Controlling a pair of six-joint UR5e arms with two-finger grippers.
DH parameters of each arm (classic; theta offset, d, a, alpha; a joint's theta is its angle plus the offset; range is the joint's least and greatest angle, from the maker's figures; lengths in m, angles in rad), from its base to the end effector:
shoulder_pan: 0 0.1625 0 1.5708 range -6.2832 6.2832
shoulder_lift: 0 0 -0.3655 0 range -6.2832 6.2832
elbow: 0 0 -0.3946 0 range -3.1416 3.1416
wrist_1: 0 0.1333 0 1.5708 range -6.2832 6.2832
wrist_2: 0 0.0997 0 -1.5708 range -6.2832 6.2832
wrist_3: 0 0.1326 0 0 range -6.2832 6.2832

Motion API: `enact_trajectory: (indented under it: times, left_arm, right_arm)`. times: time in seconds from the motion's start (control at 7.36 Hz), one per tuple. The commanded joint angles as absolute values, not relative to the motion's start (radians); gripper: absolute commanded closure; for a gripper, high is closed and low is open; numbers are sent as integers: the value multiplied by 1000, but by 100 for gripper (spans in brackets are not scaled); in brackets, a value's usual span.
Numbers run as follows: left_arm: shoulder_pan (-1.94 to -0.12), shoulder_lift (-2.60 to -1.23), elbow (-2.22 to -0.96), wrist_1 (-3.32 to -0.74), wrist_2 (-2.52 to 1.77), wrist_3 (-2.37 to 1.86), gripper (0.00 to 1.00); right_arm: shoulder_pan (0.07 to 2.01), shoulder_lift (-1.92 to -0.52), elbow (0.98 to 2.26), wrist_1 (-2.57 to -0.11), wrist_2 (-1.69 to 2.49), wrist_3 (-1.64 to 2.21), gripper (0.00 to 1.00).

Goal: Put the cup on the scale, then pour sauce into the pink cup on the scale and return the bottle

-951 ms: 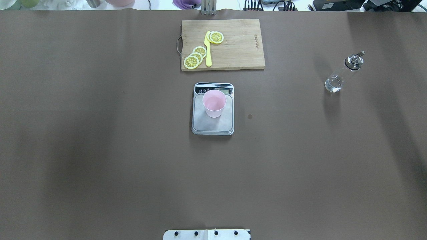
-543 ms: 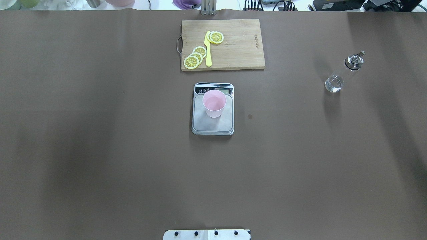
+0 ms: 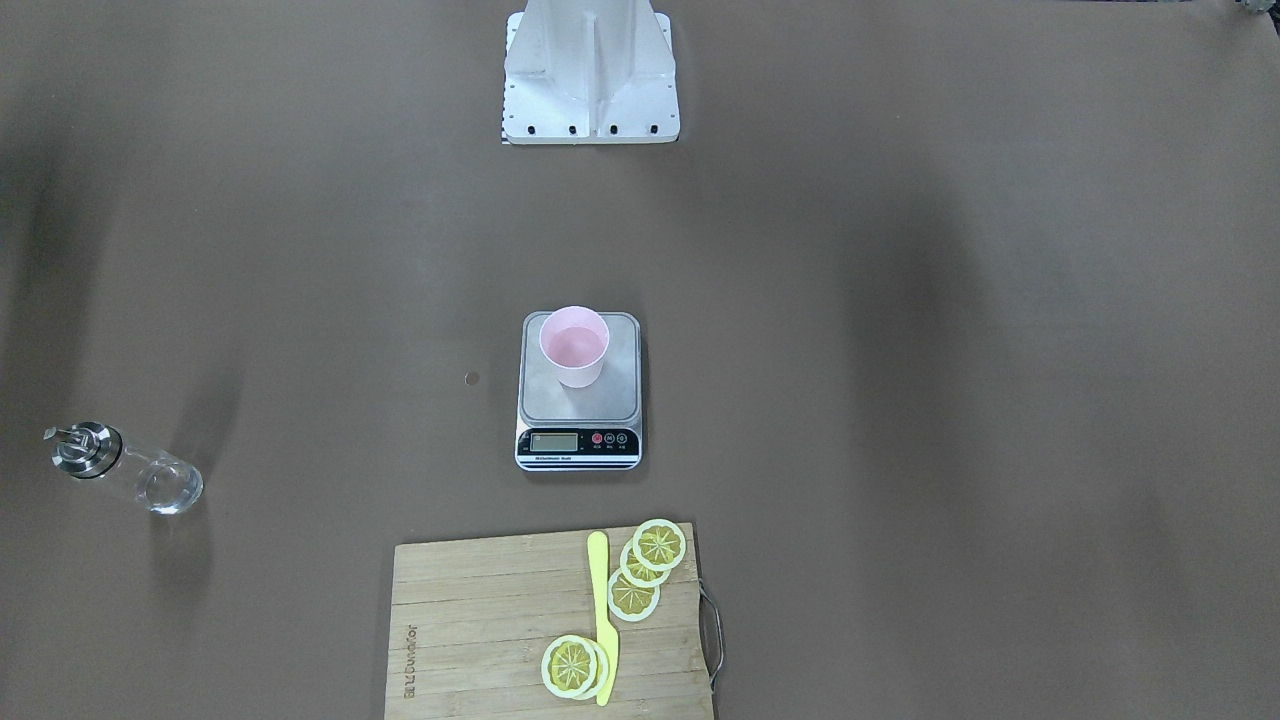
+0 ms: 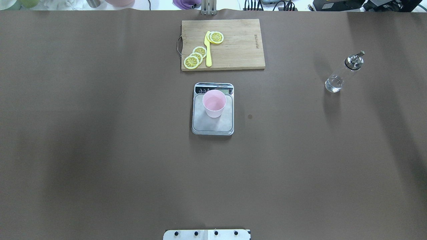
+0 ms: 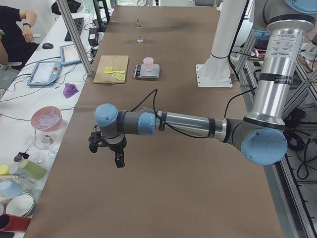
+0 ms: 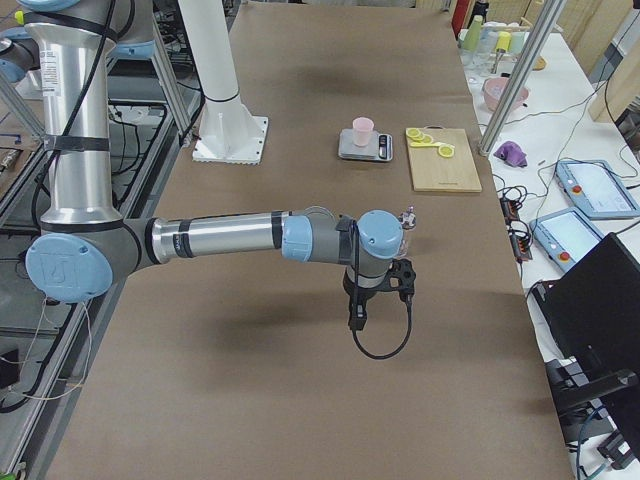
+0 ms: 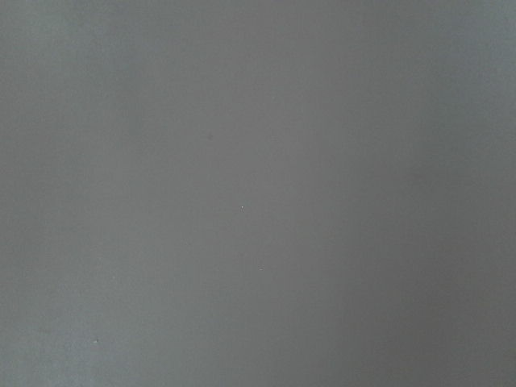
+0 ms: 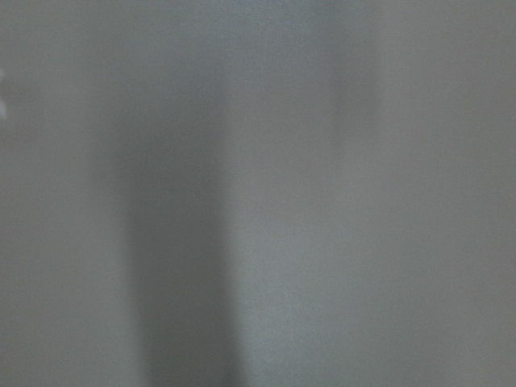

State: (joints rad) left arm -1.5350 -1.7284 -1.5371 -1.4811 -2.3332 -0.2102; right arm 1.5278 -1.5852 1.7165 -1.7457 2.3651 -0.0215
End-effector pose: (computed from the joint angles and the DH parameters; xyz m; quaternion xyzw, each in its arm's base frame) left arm -0.0219 -0.5530 0.5671 -0.0299 0.3711 -0.0745 0.9251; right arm 0.0180 -0.4827 0.5735 -0.0243 -0.3865 -0.0213 0.9217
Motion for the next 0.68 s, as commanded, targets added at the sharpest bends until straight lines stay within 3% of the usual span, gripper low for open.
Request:
enact_trajectory:
  times: [0.0,0.54]
  left_arm:
    - [-1536,-1727,-1539,-1474,-2335,-210,2]
    - [-1537,-1715,-1543,-1476,-2338,-201,2]
  right_arm:
    - [1528,-1583,1717,-1746,2365,-21,0]
    - [1528,-1577,1715,-1746,2364,-21,0]
